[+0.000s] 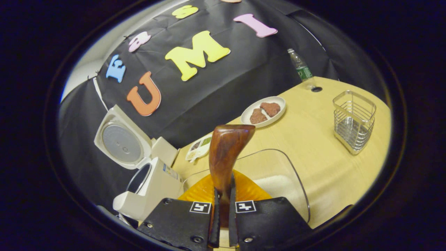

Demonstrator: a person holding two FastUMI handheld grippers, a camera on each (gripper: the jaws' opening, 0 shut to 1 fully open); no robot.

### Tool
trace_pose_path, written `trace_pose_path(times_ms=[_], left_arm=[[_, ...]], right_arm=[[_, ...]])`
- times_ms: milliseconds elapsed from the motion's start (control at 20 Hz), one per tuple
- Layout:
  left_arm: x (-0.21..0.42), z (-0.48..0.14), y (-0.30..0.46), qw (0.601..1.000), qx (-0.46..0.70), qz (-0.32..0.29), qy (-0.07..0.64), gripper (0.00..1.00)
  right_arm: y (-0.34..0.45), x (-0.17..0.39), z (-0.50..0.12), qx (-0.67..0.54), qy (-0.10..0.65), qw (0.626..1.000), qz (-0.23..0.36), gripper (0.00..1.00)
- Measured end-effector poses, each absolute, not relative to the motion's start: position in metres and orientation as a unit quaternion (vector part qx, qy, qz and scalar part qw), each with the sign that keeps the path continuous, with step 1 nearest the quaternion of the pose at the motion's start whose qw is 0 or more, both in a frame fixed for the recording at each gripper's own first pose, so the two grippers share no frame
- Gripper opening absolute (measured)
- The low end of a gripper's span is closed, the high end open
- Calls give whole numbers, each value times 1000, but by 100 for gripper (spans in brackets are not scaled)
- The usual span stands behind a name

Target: Close the left gripper, press the button to open the rice cooker; take a wooden spoon from the chopstick holder with the right hand, scoop a spoonful of rice and pour it into the rice cooker, then put the wooden spoon back into the chopstick holder.

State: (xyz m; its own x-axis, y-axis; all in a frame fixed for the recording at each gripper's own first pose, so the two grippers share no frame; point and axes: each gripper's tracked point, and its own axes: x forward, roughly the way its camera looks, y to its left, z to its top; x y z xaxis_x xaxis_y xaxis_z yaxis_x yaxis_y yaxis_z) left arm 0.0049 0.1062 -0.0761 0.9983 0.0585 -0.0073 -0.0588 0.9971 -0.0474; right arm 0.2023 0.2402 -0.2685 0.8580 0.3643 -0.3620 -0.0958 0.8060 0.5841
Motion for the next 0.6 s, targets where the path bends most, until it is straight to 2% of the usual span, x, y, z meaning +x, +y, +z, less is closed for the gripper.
trace_pose_path(times_ms=[450, 600], left_arm=[[3, -81, 114, 999, -27, 37, 6, 95], [3, -80, 114, 999, -26, 38, 6, 95]], right_arm=[[191, 203, -223, 465, 174, 861, 107, 12], [174, 200, -200, 532, 149, 826, 114, 12]])
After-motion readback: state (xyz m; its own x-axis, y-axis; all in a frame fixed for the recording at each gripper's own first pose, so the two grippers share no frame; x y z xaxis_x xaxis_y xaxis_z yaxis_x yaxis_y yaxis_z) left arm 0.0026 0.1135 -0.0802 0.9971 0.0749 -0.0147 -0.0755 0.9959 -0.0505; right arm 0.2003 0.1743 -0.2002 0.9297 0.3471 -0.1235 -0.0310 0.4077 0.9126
